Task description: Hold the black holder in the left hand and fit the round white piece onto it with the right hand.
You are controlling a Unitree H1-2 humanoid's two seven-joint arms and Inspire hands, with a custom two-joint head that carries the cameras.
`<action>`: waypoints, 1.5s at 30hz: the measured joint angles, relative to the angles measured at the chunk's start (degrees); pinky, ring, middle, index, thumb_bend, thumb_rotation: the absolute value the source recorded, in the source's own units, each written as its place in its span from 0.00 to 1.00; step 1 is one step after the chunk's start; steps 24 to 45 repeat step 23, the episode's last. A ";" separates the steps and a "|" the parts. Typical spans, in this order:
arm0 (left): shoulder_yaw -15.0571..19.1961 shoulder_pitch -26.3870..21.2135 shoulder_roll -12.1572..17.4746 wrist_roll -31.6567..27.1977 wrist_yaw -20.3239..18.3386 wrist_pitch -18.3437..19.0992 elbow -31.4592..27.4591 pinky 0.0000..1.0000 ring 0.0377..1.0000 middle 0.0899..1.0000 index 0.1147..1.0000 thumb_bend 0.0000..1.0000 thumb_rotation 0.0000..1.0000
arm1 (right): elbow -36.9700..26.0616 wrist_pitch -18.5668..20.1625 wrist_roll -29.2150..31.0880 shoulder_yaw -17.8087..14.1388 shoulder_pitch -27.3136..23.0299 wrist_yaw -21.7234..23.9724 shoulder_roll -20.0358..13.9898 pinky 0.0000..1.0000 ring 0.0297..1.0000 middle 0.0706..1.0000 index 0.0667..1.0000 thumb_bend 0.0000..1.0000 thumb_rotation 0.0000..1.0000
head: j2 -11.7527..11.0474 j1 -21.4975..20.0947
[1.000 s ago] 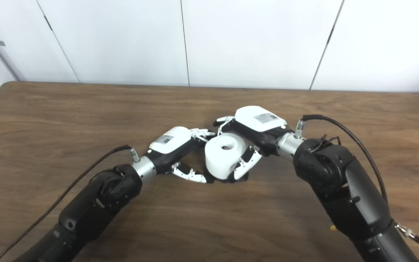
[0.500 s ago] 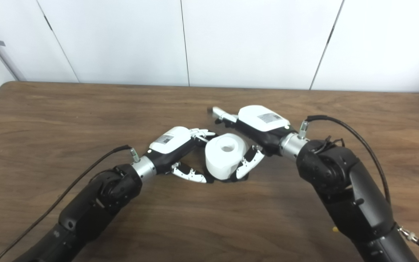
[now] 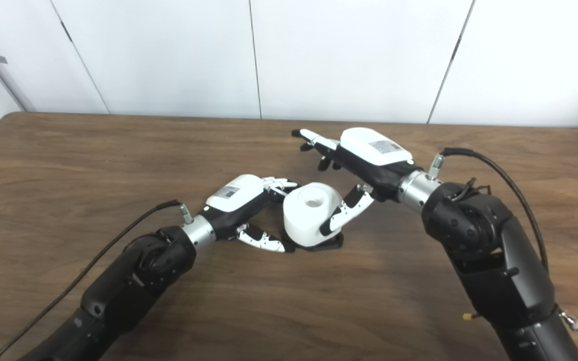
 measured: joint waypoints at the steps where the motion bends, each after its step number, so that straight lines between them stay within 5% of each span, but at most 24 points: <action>1: 0.00 0.00 0.00 -0.04 -0.02 0.00 0.00 0.91 0.91 0.87 0.42 0.52 0.06 | -0.13 0.11 0.07 0.00 0.00 0.20 -0.15 0.69 0.80 0.92 1.00 0.90 0.26 | 0.00 0.00; 11: 0.23 -0.04 -0.02 -0.37 -0.60 0.28 0.01 0.93 0.92 0.88 0.42 0.52 0.06 | -5.98 8.87 3.97 0.63 -1.77 14.41 -9.93 0.69 0.86 0.96 0.96 1.00 0.21 | -0.44 0.18; 16: 0.34 -0.08 -0.01 -0.38 -0.57 0.24 0.14 0.92 0.92 0.88 0.42 0.52 0.06 | -9.78 17.32 11.92 -2.57 -1.87 19.14 -12.71 0.70 0.87 0.92 0.94 0.98 0.32 | -0.79 0.18; 19: 0.36 -0.09 -0.03 -0.38 -0.60 0.25 0.18 0.93 0.92 0.88 0.42 0.52 0.06 | -10.07 19.86 16.63 -7.08 -1.06 17.78 -12.39 0.64 0.79 0.85 0.87 0.87 0.38 | -0.79 0.44; 23: 0.50 -0.08 0.02 -0.39 -0.84 0.37 0.12 0.93 0.92 0.88 0.42 0.52 0.06 | -10.01 19.84 19.05 -14.87 1.68 7.93 -7.86 0.53 0.67 0.77 0.78 0.69 0.28 | -0.88 0.44; 45: 0.50 -0.08 0.02 -0.39 -0.84 0.37 0.12 0.93 0.92 0.88 0.42 0.52 0.06 | -10.01 19.84 19.05 -14.87 1.68 7.93 -7.86 0.53 0.67 0.77 0.78 0.69 0.28 | -0.88 0.44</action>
